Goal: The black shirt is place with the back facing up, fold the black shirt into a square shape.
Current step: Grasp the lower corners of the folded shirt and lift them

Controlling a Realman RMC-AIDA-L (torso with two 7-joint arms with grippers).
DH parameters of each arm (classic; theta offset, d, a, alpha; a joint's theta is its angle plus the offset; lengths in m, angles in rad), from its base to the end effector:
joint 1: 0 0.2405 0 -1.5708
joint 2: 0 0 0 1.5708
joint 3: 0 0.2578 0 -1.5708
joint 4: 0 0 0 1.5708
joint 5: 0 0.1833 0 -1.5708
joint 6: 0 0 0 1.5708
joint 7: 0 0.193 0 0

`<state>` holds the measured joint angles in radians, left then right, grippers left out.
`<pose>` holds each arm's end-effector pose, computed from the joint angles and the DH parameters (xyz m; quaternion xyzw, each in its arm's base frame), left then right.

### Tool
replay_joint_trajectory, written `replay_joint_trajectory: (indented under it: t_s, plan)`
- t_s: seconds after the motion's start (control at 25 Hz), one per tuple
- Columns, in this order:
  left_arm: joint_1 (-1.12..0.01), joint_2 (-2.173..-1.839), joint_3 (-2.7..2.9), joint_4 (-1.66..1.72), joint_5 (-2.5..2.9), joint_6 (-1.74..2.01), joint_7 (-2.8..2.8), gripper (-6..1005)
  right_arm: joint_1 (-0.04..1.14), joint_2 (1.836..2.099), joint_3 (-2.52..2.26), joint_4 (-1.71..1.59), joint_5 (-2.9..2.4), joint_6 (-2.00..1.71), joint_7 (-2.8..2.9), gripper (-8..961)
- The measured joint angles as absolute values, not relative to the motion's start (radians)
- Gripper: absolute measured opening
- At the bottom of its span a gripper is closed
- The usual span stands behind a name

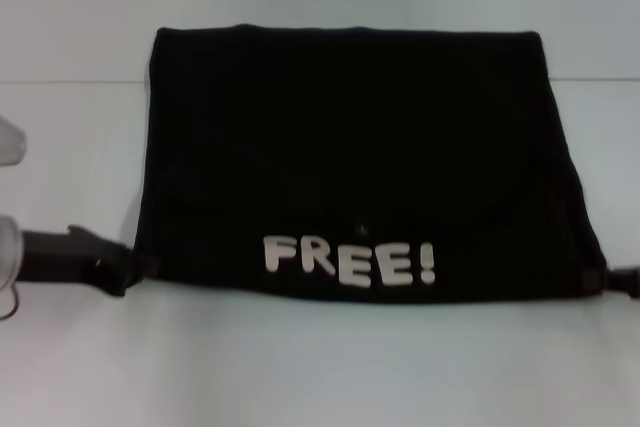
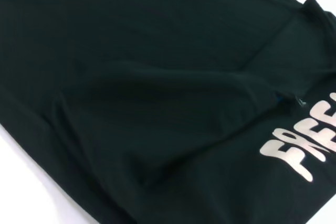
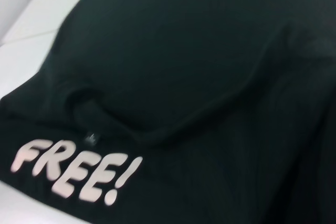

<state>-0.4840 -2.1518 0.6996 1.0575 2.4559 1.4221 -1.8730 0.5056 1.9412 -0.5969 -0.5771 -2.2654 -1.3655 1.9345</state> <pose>-0.2902 0.3385 -0.0221 -0.9059 -0.3601 -0.0269 0.2211 0.3320 0.3340 -0.0048 -0.8231 0.5214 0.1258 0.1864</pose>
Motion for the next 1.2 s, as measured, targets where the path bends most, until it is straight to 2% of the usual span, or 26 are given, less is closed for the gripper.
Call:
replay_joint_trajectory:
  t_s: [0.24,0.64,1.2]
  plan:
    - [-0.456,-2.149,0.622,1.127,2.486,1.645,-1.847,5,0.417,1.938,-0.592,-0.644,-2.269,-1.524,1.862,33]
    - [-0.42,-2.155,0.578,1.164,2.537,1.885,-1.829,6,0.318,1.908,-0.586,-0.672,-2.271,-1.657,1.784,33]
    - [-0.407,-2.161,0.583,1.137,2.539,1.966,-1.821,6,0.292,1.895,-0.478,-0.697,-2.327,-1.719,1.758,32]
